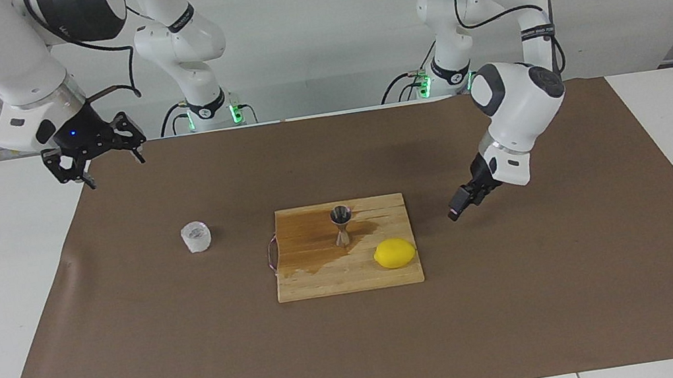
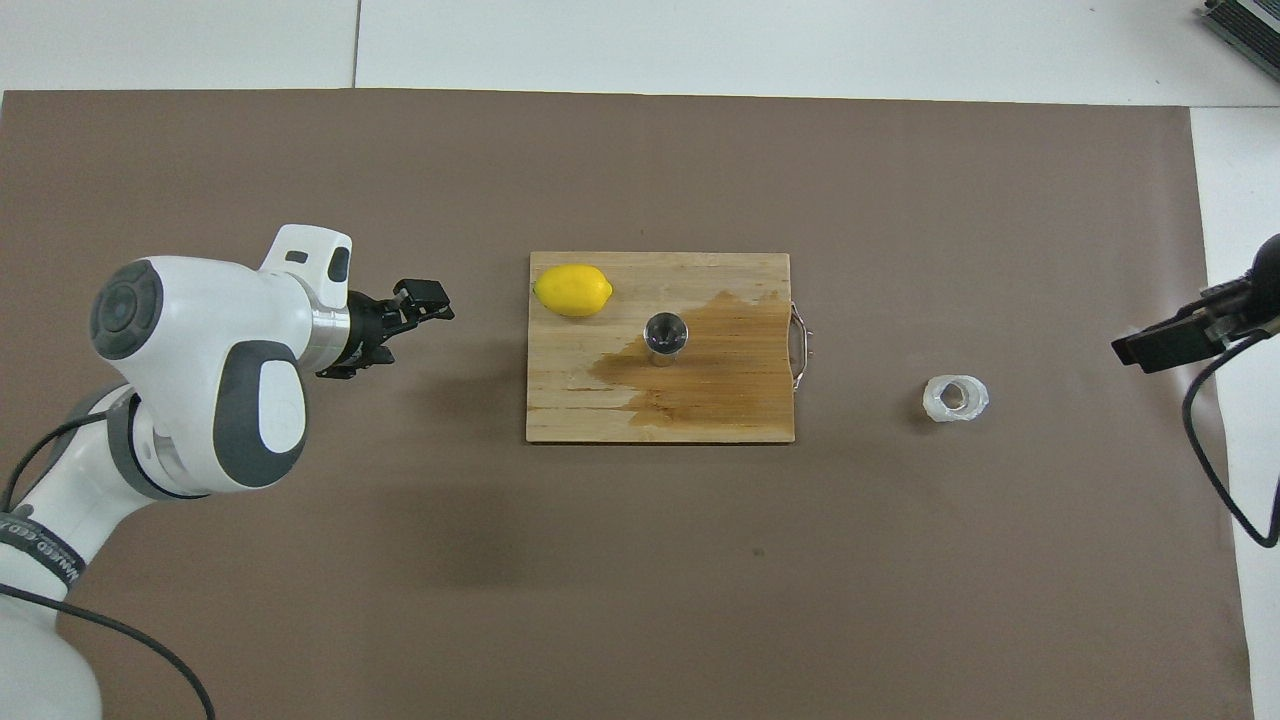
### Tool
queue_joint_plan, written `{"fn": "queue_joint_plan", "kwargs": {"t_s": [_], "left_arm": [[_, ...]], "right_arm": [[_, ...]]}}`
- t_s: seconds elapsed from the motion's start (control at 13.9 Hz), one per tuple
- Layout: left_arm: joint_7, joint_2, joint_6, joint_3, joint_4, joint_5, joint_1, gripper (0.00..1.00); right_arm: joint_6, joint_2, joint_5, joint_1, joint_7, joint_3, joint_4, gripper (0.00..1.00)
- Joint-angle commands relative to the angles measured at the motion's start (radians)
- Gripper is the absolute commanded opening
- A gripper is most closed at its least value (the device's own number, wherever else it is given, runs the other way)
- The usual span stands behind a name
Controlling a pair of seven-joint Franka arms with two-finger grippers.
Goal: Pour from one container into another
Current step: 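Withdraw the left gripper while the right gripper moves toward the white cup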
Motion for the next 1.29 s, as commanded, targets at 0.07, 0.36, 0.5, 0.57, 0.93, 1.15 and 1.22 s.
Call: {"fn": "queue_joint_plan", "kwargs": {"t_s": [0.07,0.36,0.5,0.57,0.93,1.15,1.22], "left_arm": [[0.14,-0.02,-0.184,0.008,0.144,0.236,0.031,1.0],[0.216,-0.118,-0.383,0.01,0.242,0.32,0.034,1.0],[0.279,-0.171,-0.476,0.008,0.274,0.32,0.058,1.0],[0.313,-0.172,-0.551,0.008,0.327,0.323,0.058,1.0],[0.329,-0.098,-0.786,0.002,0.551,0.392,0.05,1.0],[0.315,-0.15,-0.805,0.002,0.472,0.381,0.044,1.0],[0.314,-0.162,-0.808,0.002,0.455,0.381,0.043,1.0]], "right_arm": [[0.162,-0.045,0.136,-0.095,-0.441,0.004,-0.171,1.0],[0.213,-0.004,0.293,-0.165,-0.759,0.004,-0.252,1.0],[0.237,0.063,0.404,-0.214,-0.943,0.004,-0.277,1.0],[0.262,0.077,0.435,-0.221,-1.014,0.004,-0.292,1.0],[0.331,0.154,0.64,-0.222,-1.249,0.004,-0.386,1.0],[0.34,0.163,0.707,-0.217,-1.338,0.006,-0.459,1.0],[0.348,0.172,0.737,-0.217,-1.408,0.006,-0.469,1.0]]}}
